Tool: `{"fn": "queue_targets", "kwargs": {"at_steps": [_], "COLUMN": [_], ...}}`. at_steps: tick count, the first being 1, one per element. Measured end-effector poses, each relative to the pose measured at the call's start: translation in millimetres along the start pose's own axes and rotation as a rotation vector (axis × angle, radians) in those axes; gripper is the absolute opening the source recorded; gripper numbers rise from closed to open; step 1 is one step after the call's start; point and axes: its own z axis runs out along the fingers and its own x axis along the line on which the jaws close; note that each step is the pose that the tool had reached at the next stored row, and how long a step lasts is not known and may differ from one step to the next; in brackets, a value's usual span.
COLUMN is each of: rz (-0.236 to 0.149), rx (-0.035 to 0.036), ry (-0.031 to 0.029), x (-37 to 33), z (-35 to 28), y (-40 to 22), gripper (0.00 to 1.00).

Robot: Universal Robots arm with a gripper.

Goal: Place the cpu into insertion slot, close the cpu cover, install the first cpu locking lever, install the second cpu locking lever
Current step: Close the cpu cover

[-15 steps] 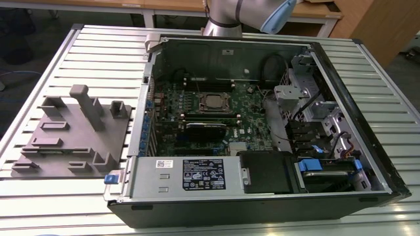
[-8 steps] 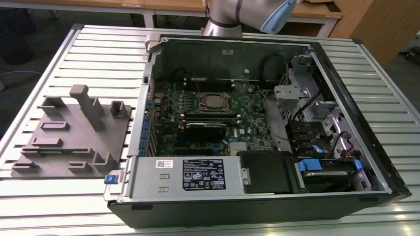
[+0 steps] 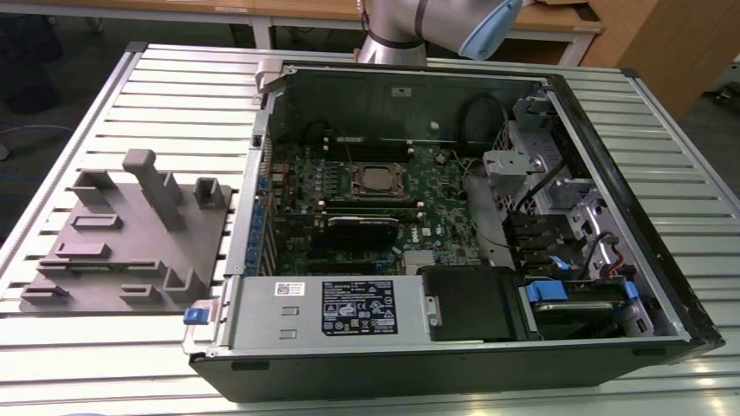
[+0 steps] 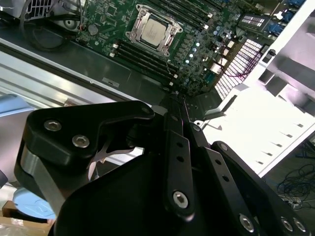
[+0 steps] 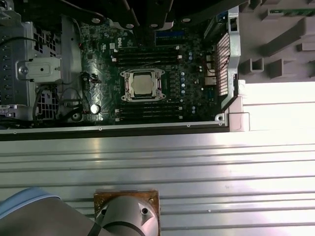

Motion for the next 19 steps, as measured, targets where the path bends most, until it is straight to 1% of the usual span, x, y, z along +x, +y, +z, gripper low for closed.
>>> {"fn": "queue_targets", "kwargs": {"at_steps": [19], "rz": [0.000], "rx": [0.0000], "ry": [0.0000], "x": [0.1], "z": [5.6], "y": [-0.2], "gripper": [0.10]}}
